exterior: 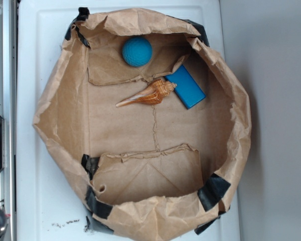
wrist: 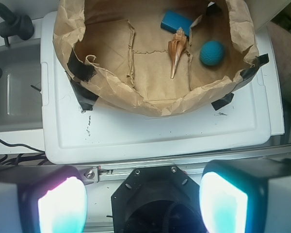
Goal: Grab the blue ball.
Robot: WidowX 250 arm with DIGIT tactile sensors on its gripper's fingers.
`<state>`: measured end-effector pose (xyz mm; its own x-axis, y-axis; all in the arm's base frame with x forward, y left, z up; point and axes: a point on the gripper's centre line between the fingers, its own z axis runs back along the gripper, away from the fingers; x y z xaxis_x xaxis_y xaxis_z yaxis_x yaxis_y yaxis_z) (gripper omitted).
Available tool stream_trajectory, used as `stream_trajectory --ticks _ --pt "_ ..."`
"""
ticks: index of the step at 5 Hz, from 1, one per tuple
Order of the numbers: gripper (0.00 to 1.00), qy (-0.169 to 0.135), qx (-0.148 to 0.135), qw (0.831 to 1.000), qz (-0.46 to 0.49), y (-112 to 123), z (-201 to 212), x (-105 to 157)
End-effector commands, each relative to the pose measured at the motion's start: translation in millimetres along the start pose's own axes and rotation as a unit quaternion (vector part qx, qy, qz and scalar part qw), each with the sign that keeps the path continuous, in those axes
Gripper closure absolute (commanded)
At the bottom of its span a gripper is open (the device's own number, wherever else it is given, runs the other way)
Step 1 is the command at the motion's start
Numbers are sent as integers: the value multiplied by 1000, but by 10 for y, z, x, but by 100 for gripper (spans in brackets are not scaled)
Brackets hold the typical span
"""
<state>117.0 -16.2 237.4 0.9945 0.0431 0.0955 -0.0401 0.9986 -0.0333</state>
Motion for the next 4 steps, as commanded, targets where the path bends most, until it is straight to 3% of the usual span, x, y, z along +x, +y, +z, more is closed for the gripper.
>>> stream_trajectory --ticks 1,2,3,4 --pt "0 0 0 1000 0 0 0 0" --pt "0 -13 -9 992 126 -106 -91 490" --pt "0 -21 -25 968 250 -77 -202 966" --pt "0 0 -17 928 371 160 -277 1405"
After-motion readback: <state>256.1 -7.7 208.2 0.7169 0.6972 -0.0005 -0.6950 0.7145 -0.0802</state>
